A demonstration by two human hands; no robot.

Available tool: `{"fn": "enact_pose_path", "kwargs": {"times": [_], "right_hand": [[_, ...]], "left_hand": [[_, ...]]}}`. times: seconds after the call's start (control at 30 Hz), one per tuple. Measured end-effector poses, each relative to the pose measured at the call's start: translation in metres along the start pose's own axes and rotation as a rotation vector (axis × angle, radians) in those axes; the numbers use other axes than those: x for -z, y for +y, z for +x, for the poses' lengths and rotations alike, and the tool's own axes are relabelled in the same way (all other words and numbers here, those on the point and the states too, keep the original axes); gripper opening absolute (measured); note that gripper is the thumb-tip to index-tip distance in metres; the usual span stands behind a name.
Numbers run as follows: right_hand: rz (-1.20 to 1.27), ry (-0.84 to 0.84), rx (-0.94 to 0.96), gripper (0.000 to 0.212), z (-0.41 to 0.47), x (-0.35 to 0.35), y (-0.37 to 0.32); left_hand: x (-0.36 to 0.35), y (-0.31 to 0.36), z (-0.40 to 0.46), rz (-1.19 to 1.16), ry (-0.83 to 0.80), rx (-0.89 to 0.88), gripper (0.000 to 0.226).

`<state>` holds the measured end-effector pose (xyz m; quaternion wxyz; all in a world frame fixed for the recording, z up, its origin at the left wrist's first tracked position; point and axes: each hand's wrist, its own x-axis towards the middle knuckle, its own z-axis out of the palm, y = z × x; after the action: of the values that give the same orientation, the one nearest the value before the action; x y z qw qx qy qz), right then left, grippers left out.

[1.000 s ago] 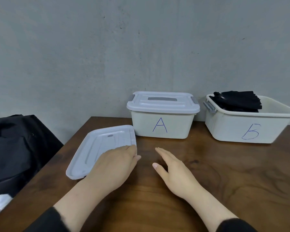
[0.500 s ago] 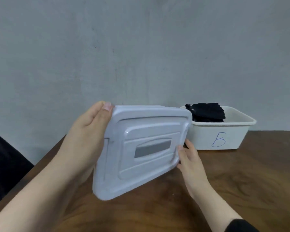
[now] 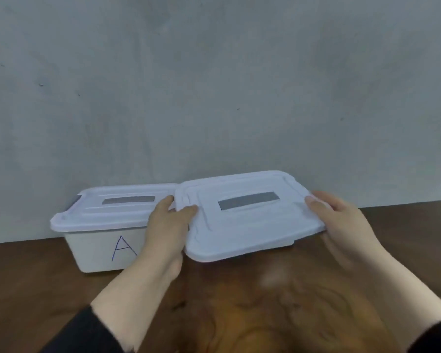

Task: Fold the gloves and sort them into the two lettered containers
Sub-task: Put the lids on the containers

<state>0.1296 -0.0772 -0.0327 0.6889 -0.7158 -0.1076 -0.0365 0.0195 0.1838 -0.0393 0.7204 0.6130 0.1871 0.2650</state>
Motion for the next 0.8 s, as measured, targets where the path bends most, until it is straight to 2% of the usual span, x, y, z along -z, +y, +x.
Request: {"fn": "enact_pose_path", "kwargs": {"times": [0.07, 0.1, 0.17, 0.37, 0.47, 0.57, 0.73, 0.8], "right_hand": [[-0.073, 0.001, 0.023, 0.034, 0.023, 0.009, -0.005], [-0.115, 0.017, 0.033, 0.027, 0.036, 0.013, -0.007], [-0.164, 0.043, 0.038, 0.018, 0.064, 0.016, -0.006], [-0.215, 0.092, -0.085, 0.029, 0.135, 0.008, 0.025], [-0.238, 0.08, -0.122, 0.039, 0.152, 0.003, 0.044], [-0.293, 0.055, -0.108, 0.031, 0.153, 0.004, 0.054], [-0.378, 0.079, -0.091, 0.029, 0.15, 0.006, 0.053], [-0.411, 0.076, -0.085, 0.034, 0.153, 0.008, 0.054]], "left_hand": [[-0.024, 0.009, 0.023, 0.022, 0.021, -0.026, 0.009], [-0.034, 0.016, 0.033, 0.071, 0.014, -0.036, 0.009], [-0.05, 0.025, 0.055, 0.187, -0.04, -0.035, 0.012], [-0.077, 0.017, 0.105, 0.492, -0.016, -0.064, 0.028], [-0.08, 0.001, 0.12, 0.554, -0.014, -0.044, 0.022], [-0.081, -0.016, 0.123, 0.589, -0.027, -0.02, 0.018], [-0.084, -0.032, 0.121, 0.586, -0.067, -0.067, 0.013], [-0.085, -0.033, 0.122, 0.56, -0.084, -0.07, 0.023]]}}
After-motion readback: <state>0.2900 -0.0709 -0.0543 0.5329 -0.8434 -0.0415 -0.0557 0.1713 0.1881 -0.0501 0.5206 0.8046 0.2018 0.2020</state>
